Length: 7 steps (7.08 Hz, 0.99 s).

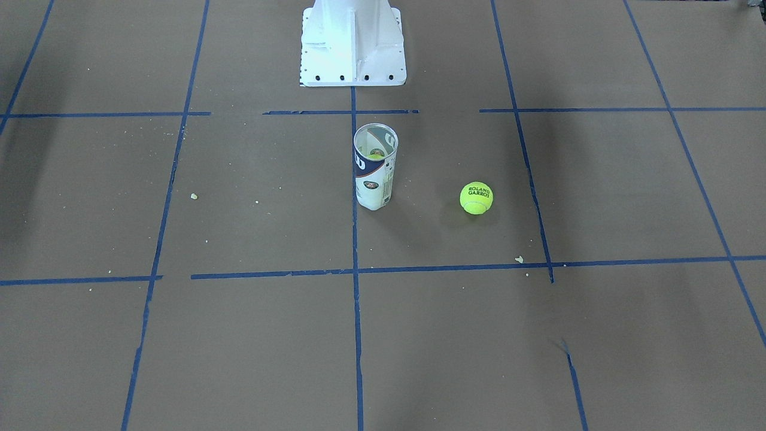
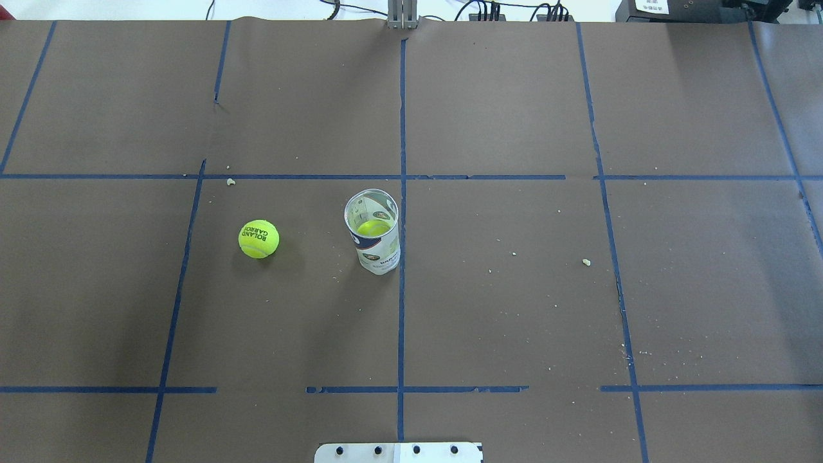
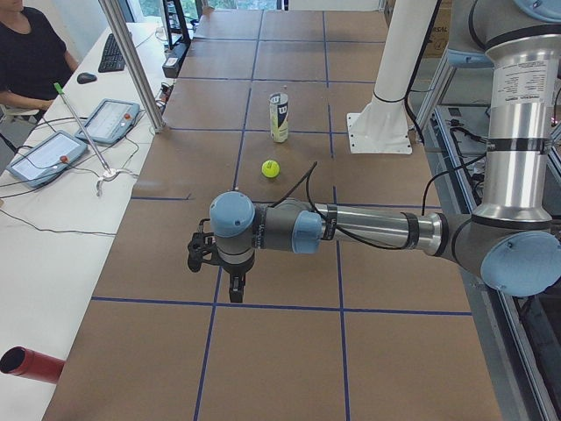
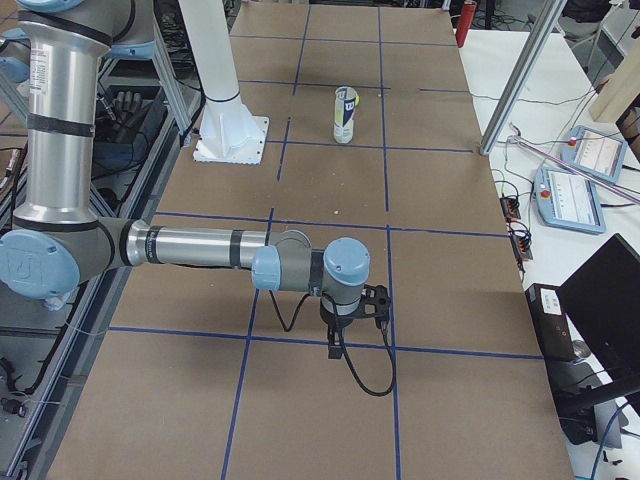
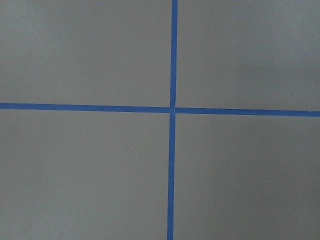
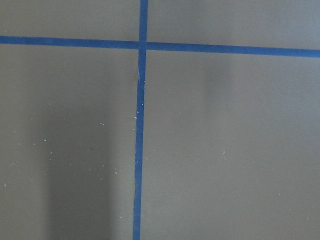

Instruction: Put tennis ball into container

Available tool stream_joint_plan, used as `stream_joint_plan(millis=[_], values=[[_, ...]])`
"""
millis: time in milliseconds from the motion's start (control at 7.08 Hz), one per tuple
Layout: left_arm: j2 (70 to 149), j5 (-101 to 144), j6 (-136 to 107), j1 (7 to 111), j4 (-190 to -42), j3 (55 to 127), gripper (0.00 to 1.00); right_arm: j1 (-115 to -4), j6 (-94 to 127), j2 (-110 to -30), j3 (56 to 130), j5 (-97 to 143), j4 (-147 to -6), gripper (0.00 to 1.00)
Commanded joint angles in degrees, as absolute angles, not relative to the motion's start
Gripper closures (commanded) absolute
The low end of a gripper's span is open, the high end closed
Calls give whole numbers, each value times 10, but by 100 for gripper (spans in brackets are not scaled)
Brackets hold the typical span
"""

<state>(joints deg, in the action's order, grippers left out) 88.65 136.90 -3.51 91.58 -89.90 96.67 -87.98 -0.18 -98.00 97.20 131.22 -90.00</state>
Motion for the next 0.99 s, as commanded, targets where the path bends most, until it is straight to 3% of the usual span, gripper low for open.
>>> stream_joint_plan(millis=[0,565,848], values=[[890,1367,-36,915,-899,967,0,-880,-2,-980,972,1312,-900,0],[971,1368,-64,867,-914,990,0,-880,-2,-980,972,1312,-900,0],[999,1361,-229,773,-910,1081,0,-880,-2,-980,972,1312,-900,0]])
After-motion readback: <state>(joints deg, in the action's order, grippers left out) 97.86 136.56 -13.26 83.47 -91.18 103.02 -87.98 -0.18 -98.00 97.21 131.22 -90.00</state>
